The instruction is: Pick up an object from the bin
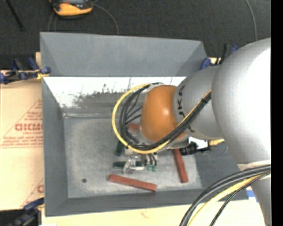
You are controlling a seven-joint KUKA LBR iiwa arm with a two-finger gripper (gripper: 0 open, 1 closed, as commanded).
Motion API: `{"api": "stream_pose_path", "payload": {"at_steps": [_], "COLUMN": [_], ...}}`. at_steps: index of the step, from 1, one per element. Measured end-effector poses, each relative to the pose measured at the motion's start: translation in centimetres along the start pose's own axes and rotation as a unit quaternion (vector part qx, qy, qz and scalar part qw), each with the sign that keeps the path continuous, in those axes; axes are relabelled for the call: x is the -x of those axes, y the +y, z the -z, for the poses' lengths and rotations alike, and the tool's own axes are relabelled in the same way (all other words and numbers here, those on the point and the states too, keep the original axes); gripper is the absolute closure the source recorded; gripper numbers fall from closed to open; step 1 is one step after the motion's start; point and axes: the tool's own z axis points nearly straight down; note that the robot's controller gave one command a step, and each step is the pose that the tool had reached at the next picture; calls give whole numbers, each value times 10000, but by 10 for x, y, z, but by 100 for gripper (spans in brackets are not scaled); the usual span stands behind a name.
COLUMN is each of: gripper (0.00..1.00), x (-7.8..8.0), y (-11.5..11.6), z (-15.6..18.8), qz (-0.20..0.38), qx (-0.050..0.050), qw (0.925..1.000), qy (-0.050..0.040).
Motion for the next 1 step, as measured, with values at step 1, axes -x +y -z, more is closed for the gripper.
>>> {"api": "stream_pose_path", "payload": {"at_steps": [1], "gripper": [100], "x": [16], "y": [3], "z": [134], "qz": [66], "qx": [6], "qw": [10000], "qy": [-31]}}
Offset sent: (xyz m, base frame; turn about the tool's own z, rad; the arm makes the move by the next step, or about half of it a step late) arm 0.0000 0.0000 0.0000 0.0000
